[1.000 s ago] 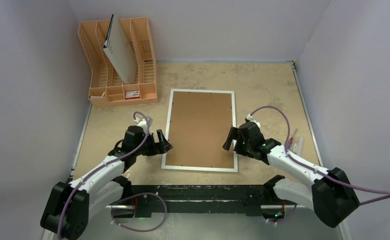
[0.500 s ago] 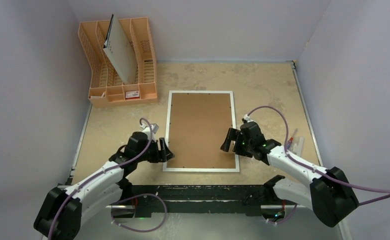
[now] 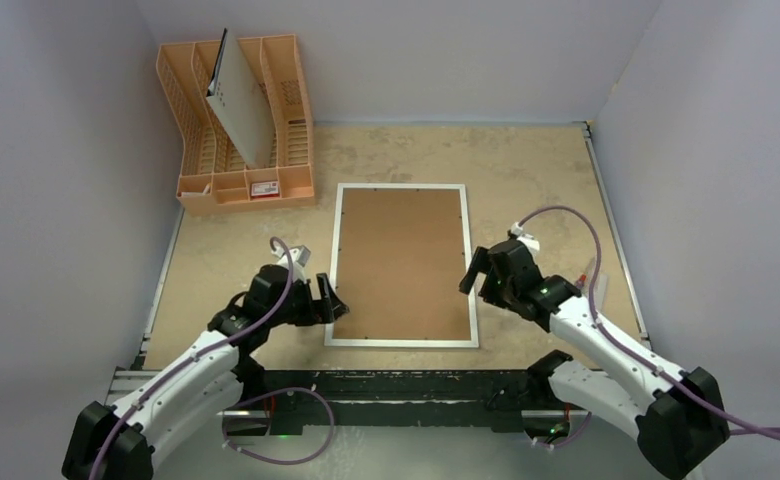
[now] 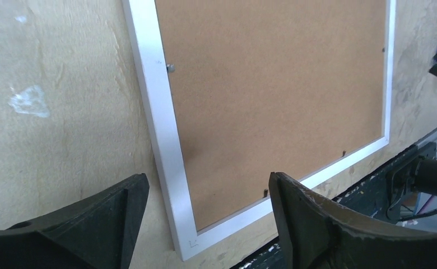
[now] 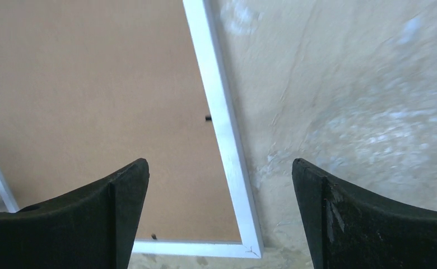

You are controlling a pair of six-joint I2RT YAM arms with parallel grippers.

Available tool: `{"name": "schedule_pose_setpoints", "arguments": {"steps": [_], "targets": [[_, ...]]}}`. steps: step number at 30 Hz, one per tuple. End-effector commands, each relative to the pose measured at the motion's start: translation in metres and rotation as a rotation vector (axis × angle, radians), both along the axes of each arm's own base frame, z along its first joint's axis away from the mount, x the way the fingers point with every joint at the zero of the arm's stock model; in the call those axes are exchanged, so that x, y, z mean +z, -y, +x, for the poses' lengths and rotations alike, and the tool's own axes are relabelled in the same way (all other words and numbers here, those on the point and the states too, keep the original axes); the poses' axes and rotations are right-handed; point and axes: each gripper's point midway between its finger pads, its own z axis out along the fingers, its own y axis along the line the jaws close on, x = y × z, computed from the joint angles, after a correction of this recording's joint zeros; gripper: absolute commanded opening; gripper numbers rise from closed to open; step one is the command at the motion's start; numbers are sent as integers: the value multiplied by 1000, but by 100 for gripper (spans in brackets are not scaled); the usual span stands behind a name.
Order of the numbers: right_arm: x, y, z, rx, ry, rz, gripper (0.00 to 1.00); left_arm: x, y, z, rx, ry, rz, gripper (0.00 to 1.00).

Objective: Take the photo out of the frame
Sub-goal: Pick up the screwdriver from the center of the board.

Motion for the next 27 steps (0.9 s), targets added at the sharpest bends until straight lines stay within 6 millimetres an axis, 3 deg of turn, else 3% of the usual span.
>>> {"name": "schedule_pose_setpoints", "arguments": {"steps": [1,4,7,12,18,27], "targets": [[43,54,20,-231,132,-205,99,50,-1,23,43,113,7,84],[63,77,21,-327,154,-287,99,75,-8,31,61,145,54,85],[81,86,25,-371,160,-301,99,91,-24,40,121,160,149,86],[72,116,30,-472,51,-249,99,111,-43,54,149,208,282,89],[55,147,26,-580,-66,-147,99,104,-51,64,101,248,396,90],[41,173,14,-694,-149,-223,90,102,-45,64,54,233,392,91]]}}
